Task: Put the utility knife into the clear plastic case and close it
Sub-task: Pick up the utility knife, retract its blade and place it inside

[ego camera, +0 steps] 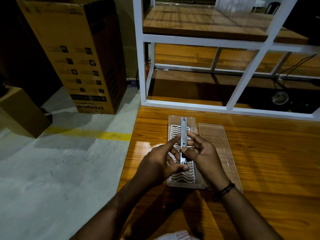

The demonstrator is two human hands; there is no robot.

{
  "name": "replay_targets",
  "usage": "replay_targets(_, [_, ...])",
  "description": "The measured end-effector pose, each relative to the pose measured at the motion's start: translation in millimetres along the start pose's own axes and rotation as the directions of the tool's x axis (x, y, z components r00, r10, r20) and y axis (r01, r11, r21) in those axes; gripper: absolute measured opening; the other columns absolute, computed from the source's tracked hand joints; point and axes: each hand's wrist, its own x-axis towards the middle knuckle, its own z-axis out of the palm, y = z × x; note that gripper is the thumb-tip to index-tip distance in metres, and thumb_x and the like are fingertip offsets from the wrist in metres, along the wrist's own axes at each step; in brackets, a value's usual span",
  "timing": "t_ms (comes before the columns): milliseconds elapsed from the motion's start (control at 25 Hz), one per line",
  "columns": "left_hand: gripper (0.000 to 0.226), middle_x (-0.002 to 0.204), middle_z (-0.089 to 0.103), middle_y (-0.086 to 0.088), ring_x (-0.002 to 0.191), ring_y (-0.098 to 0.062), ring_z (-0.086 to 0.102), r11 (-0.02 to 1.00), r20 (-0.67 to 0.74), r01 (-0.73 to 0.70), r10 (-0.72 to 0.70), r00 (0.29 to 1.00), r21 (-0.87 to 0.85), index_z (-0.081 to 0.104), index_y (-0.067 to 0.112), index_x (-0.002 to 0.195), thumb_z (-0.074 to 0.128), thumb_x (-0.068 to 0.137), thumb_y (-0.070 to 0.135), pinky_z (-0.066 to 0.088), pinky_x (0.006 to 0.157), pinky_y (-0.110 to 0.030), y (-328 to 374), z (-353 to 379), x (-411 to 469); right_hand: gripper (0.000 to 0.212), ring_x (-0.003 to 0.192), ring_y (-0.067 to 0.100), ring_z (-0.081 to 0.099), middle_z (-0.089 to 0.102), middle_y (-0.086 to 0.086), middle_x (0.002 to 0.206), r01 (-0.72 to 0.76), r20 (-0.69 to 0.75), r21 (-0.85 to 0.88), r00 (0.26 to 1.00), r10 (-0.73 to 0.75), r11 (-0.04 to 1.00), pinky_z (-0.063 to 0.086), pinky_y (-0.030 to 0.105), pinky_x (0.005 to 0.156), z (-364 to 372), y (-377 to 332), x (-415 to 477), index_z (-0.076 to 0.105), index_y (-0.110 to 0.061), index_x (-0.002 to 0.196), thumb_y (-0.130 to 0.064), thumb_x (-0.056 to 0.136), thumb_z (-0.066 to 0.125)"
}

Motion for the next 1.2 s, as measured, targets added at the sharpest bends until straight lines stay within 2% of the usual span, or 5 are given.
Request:
replay_targets(360, [0.096,0.099,0.068,0.013,0.074,-0.010,0.072,1.000,0.015,0.010,-0.010,1.000,-0.010,0.039,0.039,0.158,0.087,0.076,0.048,0.062,0.070,-0.035,-6,-2,3,0.060,0.085,0.018,0.072,0.070,0.011,0.105,-0.048,0.035,0.068,0.998,0.045,0.997,0.060,0.030,0.077,-5,2,5,0.060,-0.028,0.132,0.010,0.086,0.066])
replay_targets(520, [0.038,0.107,0.075,0.007,0.081,-0.009,0.075,0.929,-0.077,0.181,-0.216,0.973,-0.323,0.070,0.032,0.130,0.075,0.093,0.036,0.058,0.064,-0.023,0,-7,17,0.064,0.097,0.031,0.073,0.072,0.014,0.117,-0.044,0.056,0.072,0.998,0.040,0.996,0.061,0.036,0.078,-3,13,5,0.054,-0.021,0.142,0.004,0.085,0.070])
replay_targets(640, [0.008,0.099,0.077,0.001,0.077,-0.018,0.078,0.881,-0.130,0.268,-0.340,0.931,-0.390,0.075,0.032,0.100,0.075,0.095,0.026,0.058,0.057,-0.026,5,-5,30,0.067,0.090,0.039,0.067,0.066,0.023,0.123,-0.043,0.062,0.054,0.997,0.040,0.998,0.058,0.047,0.088,1,16,6,0.050,-0.017,0.145,0.006,0.086,0.068])
replay_targets(1000, [0.011,0.077,0.071,0.001,0.068,-0.020,0.074,0.864,-0.150,0.346,-0.422,0.894,-0.365,0.072,0.022,0.079,0.080,0.084,0.017,0.066,0.070,-0.052,-4,12,37,0.063,0.073,0.022,0.065,0.074,0.018,0.105,-0.091,0.029,0.017,0.996,0.090,0.996,0.054,0.032,0.069,6,24,1,0.055,-0.011,0.140,0.013,0.083,0.067])
replay_targets(1200, [0.010,0.086,0.076,0.006,0.070,-0.016,0.076,0.904,-0.174,0.324,-0.379,0.909,-0.279,0.073,0.032,0.085,0.082,0.087,0.028,0.064,0.070,-0.039,-9,9,34,0.062,0.081,0.030,0.073,0.075,0.011,0.108,-0.083,-0.014,-0.135,0.997,0.082,0.987,0.060,0.046,0.080,2,22,4,0.056,-0.017,0.140,0.004,0.083,0.071])
